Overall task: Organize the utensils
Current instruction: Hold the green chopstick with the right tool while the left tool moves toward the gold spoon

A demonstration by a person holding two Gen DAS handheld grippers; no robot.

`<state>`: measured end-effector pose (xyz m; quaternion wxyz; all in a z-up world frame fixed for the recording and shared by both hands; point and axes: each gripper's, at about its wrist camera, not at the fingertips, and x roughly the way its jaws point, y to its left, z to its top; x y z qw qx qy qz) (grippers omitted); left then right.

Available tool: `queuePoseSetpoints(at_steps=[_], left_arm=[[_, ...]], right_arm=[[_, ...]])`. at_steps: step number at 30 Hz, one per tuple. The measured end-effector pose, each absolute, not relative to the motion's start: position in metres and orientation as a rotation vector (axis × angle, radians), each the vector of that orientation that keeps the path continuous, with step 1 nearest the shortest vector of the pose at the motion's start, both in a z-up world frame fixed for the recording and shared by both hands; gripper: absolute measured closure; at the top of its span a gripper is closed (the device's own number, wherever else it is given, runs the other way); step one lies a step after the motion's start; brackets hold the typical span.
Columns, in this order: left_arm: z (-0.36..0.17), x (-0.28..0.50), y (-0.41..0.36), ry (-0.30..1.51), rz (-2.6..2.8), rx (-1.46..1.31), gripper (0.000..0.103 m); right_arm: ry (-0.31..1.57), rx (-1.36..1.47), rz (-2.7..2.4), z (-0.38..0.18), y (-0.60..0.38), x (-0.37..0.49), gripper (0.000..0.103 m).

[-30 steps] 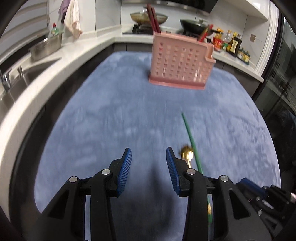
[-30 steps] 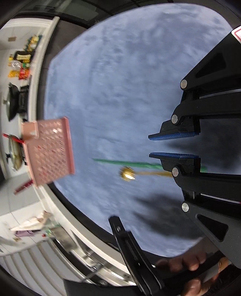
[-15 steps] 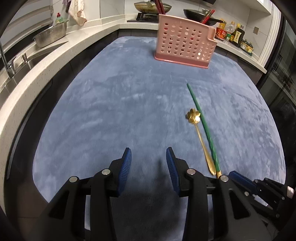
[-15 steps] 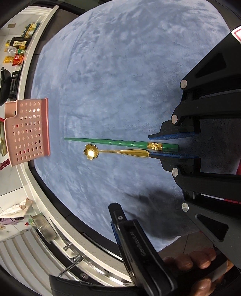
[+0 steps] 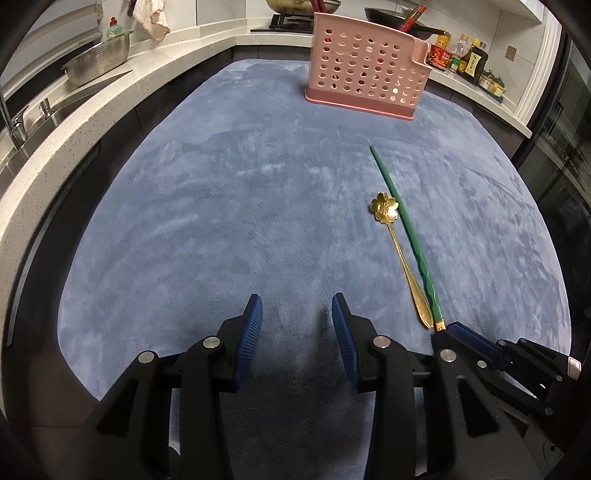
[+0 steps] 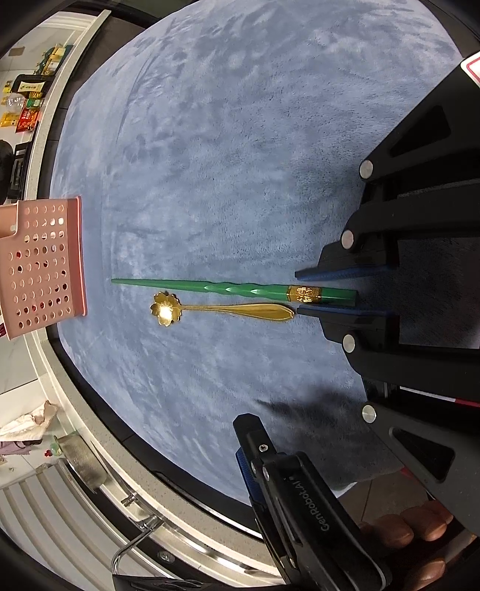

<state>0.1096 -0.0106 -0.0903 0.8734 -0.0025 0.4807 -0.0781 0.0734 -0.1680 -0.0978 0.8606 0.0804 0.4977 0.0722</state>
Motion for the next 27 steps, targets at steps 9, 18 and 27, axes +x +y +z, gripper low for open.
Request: queuePoseSetpoints(at_steps=[9,18,27], left_arm=[[-0.094,0.110,-0.014,1.021,-0.174,-0.003,0.062],[-0.095,0.104,-0.034,1.033,-0.229,0.012,0.054],[-0.096,0.107,-0.065,1.050,-0.308,-0.005,0.051]], right_arm=[[1.026,0.181,0.117,-0.095,-0.177,0.074,0.094],[1.003,0.236,0.062,-0.088,-0.202,0.076,0.094],[1.004,0.273,0.025,-0.089,-0.220,0.080,0.094]])
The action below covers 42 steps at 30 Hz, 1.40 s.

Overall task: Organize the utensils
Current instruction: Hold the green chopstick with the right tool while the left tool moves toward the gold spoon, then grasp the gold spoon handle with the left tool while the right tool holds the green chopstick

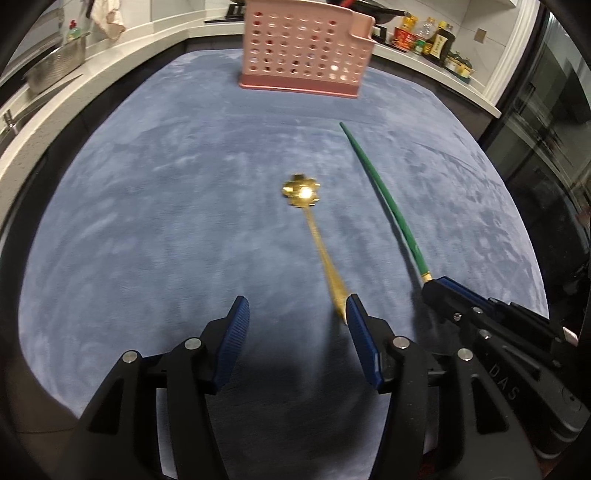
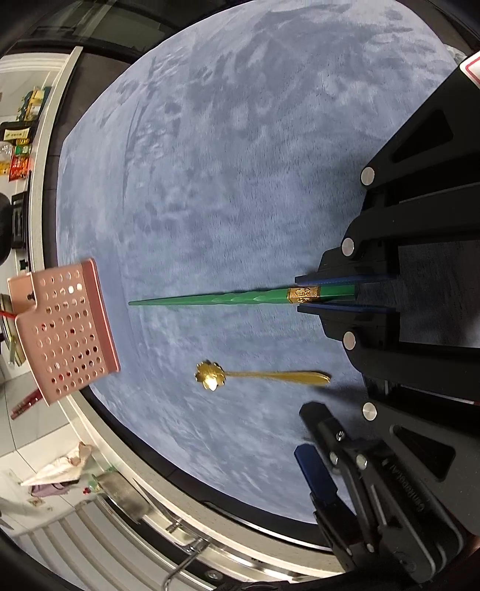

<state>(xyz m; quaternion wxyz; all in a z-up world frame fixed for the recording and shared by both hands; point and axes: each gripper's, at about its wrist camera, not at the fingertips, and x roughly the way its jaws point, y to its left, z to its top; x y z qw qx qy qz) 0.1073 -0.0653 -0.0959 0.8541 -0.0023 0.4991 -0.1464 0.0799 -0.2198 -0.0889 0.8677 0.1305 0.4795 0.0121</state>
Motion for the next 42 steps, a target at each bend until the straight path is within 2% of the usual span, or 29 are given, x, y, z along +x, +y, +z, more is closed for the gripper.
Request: queuePoseSetpoints(at_steps=[8,9,10,12,16,26,29,31,42], left_arm=[[-0.109,0.113,-0.082,1.075,-0.321,-0.006,0.055],[-0.109,0.113,-0.083,1.069,-0.319,0.004,0.059],[-0.109,0.113,-0.083,1.064,-0.318,0.007,0.069],[-0.110,0.113,-0.082,1.061,-0.321,0.012,0.079],[-0.110,0.114,-0.078,1.064,-0.329,0.004,0.092],[-0.090,0.109,-0.068,1.038,-0.343,-0.016,0.094],[-0.076,0.108,-0.061,1.019,-0.339,-0.043,0.095],[-0.066,0.108,-0.057,0.999,-0.333,-0.055,0.101],[-0.025,0.119,-0.044,0.926,-0.316,-0.079,0.102]], right_arm=[[1.013,0.308,0.013,-0.093,-0.231,0.082,0.094],[1.015,0.311,0.015,-0.094,-0.231,0.083,0.094],[1.017,0.311,0.017,-0.095,-0.231,0.083,0.094],[1.021,0.313,0.019,-0.096,-0.230,0.082,0.094],[1.026,0.318,0.024,-0.098,-0.229,0.083,0.094],[0.996,0.323,0.037,-0.084,-0.229,0.078,0.094],[0.966,0.329,0.045,-0.071,-0.229,0.075,0.094],[0.946,0.332,0.051,-0.062,-0.229,0.074,0.095],[0.827,0.324,0.051,-0.011,-0.233,0.075,0.097]])
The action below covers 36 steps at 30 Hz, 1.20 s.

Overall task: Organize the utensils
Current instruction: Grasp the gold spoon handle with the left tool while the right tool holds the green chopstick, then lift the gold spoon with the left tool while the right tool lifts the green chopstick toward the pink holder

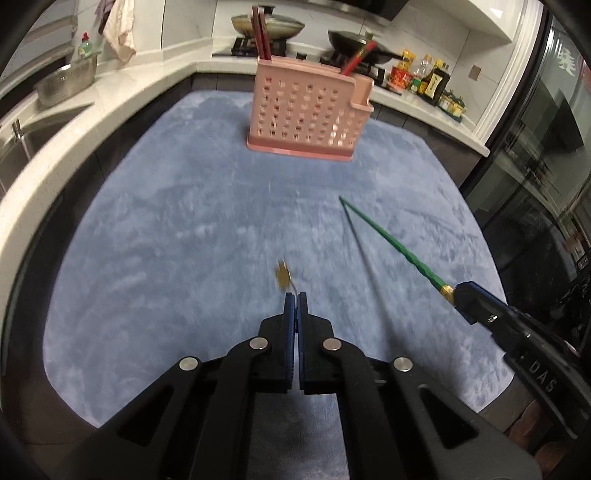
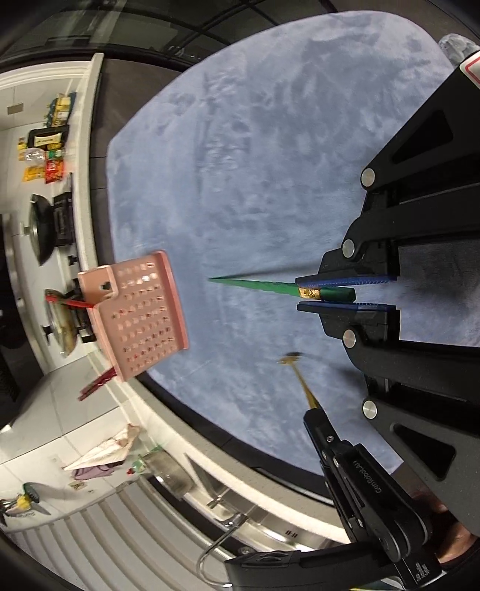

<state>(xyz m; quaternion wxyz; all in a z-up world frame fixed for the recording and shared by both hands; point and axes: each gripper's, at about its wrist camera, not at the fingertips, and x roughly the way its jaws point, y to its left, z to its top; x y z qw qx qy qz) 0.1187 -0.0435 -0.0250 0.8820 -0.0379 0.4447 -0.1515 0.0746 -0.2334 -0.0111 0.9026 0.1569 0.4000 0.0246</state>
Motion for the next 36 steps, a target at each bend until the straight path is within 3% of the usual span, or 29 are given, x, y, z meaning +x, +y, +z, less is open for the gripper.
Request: queuePoseSetpoints(at_steps=[1,8,11,17,24,30,36], left_arm=[[-0.021,0.119,-0.042,0.916,-0.316,-0.080,0.102],[-0.007,0.125,-0.039,0.875,-0.310,-0.082,0.102],[-0.011,0.124,-0.037,0.891,-0.305,-0.087,0.102],[-0.017,0.121,-0.040,0.909,-0.312,-0.080,0.102],[-0.018,0.121,-0.041,0.912,-0.314,-0.076,0.102],[-0.020,0.122,-0.043,0.914,-0.313,-0.075,0.102],[-0.019,0.122,-0.043,0.914,-0.313,-0.078,0.102]], right_arm=[[0.815,0.328,0.052,-0.006,-0.235,0.075,0.102],[0.767,0.313,0.045,0.013,-0.241,0.083,0.102],[0.820,0.311,0.038,-0.002,-0.241,0.086,0.093],[0.981,0.303,0.037,-0.061,-0.233,0.084,0.091],[1.043,0.285,0.023,-0.091,-0.233,0.089,0.086],[1.053,0.251,0.027,-0.100,-0.228,0.088,0.086],[1.051,0.228,0.023,-0.097,-0.226,0.089,0.096]])
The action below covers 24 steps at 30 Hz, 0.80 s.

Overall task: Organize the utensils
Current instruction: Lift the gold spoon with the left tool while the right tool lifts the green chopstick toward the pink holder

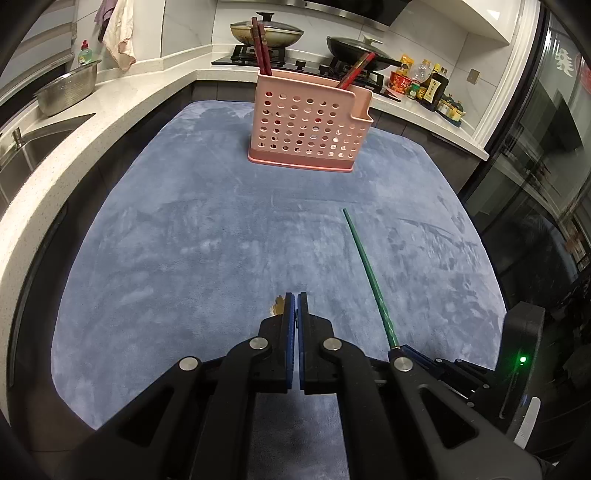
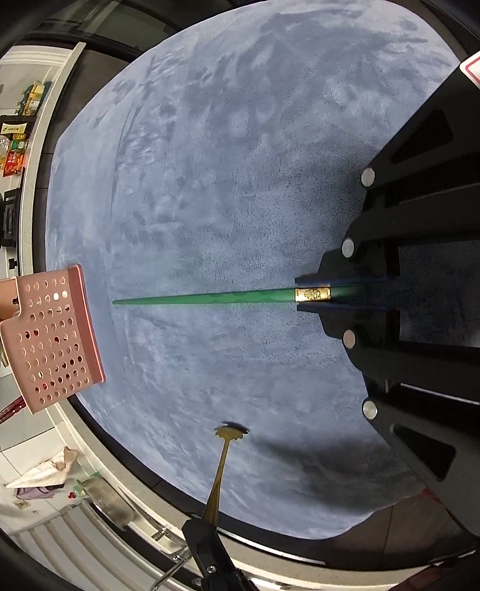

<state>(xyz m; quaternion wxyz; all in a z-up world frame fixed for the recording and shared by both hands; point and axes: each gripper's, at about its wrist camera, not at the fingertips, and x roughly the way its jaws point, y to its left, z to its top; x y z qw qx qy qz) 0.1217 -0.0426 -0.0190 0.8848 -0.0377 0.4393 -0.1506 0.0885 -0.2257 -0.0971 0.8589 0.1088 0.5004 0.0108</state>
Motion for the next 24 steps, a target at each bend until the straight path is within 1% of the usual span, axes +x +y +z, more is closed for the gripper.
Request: queuePoseSetpoints(at_steps=[6,17,24], left_arm=[[-0.014,0.120,-0.039,0.902,-0.314,-0.087,0.102],[0.021,0.120,-0.034,0.839,-0.326,-0.073,0.102],[0.052,0.138,-0.034,0.782,-0.343,-0.079,0.102]], right_arm=[[0.997,0.235,0.035,-0.073,-0.228,0.081,0.096],[0.783,0.238,0.048,0.018,-0.234,0.079,0.095],[0.686,0.250,0.063,0.062,-0.241,0.098,0.096]])
